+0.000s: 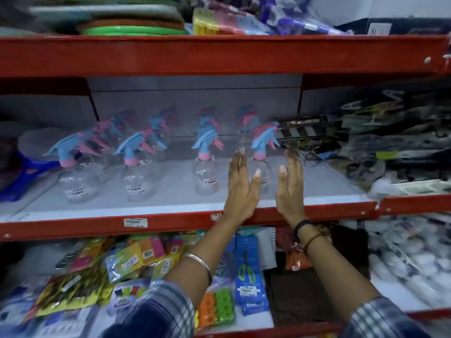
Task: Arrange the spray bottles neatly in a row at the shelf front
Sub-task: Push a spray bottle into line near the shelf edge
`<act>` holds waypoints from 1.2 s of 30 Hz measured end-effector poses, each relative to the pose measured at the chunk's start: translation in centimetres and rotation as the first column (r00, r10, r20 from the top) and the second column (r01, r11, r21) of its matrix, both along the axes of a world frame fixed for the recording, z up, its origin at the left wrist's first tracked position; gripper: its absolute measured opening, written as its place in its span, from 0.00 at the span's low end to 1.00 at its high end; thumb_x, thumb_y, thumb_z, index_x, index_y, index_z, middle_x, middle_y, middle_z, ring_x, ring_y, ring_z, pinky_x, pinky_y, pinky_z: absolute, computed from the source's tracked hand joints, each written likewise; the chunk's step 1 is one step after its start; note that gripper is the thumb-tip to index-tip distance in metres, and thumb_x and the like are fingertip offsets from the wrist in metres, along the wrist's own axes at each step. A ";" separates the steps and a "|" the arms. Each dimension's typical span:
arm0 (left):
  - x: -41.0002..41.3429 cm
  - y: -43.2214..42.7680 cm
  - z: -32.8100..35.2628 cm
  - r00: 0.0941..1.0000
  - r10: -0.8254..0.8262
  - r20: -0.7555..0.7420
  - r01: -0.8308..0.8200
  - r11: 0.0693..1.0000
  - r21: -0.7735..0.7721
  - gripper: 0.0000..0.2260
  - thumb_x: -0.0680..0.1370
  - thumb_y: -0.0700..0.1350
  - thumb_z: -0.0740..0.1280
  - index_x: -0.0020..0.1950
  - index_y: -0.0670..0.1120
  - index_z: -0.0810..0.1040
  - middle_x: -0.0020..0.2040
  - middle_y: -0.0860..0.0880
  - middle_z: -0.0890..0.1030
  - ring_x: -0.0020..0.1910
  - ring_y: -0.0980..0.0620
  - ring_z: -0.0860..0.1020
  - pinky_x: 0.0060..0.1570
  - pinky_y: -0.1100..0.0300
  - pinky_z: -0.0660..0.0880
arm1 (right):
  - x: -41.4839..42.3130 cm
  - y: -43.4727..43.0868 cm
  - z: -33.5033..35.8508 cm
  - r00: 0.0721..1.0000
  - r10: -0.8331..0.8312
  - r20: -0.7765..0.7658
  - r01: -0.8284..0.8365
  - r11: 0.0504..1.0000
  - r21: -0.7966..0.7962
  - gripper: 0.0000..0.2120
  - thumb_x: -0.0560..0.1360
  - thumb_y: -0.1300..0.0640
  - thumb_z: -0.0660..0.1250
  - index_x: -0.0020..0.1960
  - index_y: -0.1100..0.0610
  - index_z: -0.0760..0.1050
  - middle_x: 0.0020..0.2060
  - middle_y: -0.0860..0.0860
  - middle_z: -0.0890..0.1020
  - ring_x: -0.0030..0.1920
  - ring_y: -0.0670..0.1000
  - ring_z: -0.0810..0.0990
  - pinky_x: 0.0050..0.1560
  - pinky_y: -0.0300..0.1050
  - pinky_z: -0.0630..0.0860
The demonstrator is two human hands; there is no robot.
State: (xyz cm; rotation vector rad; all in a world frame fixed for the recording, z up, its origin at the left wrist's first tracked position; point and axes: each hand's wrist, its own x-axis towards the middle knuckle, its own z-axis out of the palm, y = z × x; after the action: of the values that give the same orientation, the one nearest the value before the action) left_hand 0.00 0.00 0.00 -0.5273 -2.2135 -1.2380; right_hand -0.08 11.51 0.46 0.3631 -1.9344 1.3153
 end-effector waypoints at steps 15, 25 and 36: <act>-1.1 0.0 0.8 0.923 -0.087 0.376 0.087 0.996 0.018 0.39 0.73 0.70 0.40 0.76 0.48 0.56 0.77 0.45 0.60 0.74 0.49 0.60 0.72 0.54 0.55 | -3.1 1.7 -0.1 0.814 0.361 0.456 -0.159 0.892 -0.422 0.29 0.79 0.40 0.44 0.65 0.58 0.70 0.64 0.56 0.74 0.62 0.51 0.73 0.66 0.47 0.67; 2.1 -0.6 1.0 0.889 -0.132 0.439 0.130 0.991 0.035 0.39 0.71 0.71 0.39 0.76 0.52 0.56 0.77 0.49 0.59 0.75 0.50 0.57 0.74 0.52 0.51 | 0.7 2.7 0.0 0.898 0.178 0.403 -0.058 0.955 -0.292 0.32 0.79 0.40 0.43 0.57 0.62 0.77 0.51 0.56 0.81 0.52 0.53 0.79 0.59 0.50 0.75; 4.8 -0.7 0.4 0.914 -0.151 0.377 0.156 0.988 0.017 0.35 0.73 0.68 0.40 0.75 0.54 0.59 0.75 0.49 0.63 0.73 0.52 0.61 0.69 0.59 0.54 | 3.9 2.3 -0.7 0.923 0.106 0.371 -0.010 0.967 -0.253 0.28 0.79 0.41 0.45 0.52 0.59 0.78 0.49 0.53 0.82 0.51 0.52 0.79 0.56 0.46 0.74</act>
State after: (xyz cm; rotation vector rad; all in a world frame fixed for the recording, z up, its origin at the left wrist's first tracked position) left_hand 4.79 -0.66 0.37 -0.5103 -2.5394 -1.5129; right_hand 3.86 13.85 -0.21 0.0385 -2.0473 1.7488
